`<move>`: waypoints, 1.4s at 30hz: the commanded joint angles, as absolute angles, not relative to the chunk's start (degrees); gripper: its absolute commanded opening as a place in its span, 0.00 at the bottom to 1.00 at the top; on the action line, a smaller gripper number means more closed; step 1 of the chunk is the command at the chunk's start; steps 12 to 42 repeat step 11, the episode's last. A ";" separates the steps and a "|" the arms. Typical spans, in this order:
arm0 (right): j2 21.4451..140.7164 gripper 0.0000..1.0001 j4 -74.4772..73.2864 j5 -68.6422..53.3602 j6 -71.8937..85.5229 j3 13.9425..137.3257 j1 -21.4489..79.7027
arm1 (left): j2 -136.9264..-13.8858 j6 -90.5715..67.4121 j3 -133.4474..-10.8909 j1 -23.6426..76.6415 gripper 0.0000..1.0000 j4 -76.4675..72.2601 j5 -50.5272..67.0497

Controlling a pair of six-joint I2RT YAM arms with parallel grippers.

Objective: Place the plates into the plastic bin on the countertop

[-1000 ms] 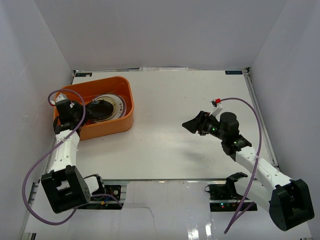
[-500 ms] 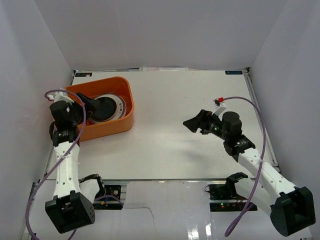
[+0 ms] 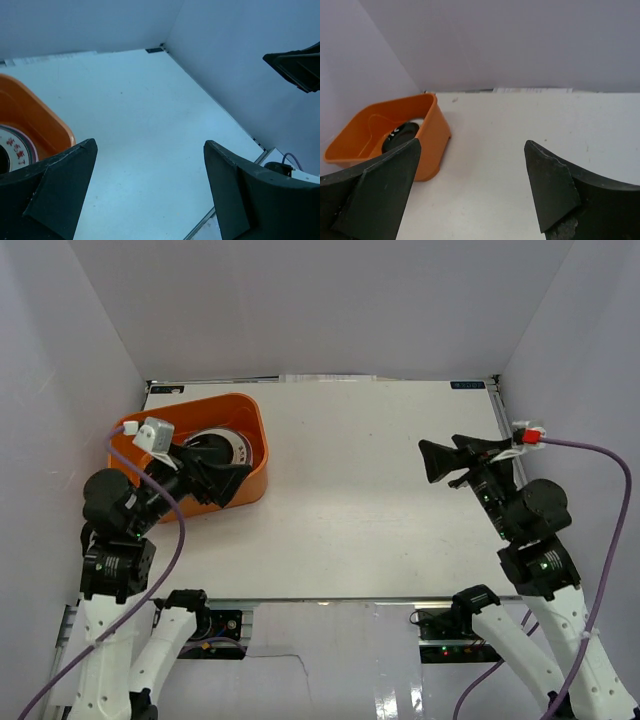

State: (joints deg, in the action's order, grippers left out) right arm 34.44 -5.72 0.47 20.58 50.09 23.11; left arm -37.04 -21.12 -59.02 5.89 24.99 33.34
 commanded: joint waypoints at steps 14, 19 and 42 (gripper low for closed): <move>27.06 0.90 -2.37 10.02 17.57 50.71 22.94 | -31.99 -19.06 -63.11 7.03 0.98 26.82 27.26; 27.06 0.90 -2.37 10.02 17.57 50.71 22.94 | -31.99 -19.06 -63.11 7.03 0.98 26.82 27.26; 27.06 0.90 -2.37 10.02 17.57 50.71 22.94 | -31.99 -19.06 -63.11 7.03 0.98 26.82 27.26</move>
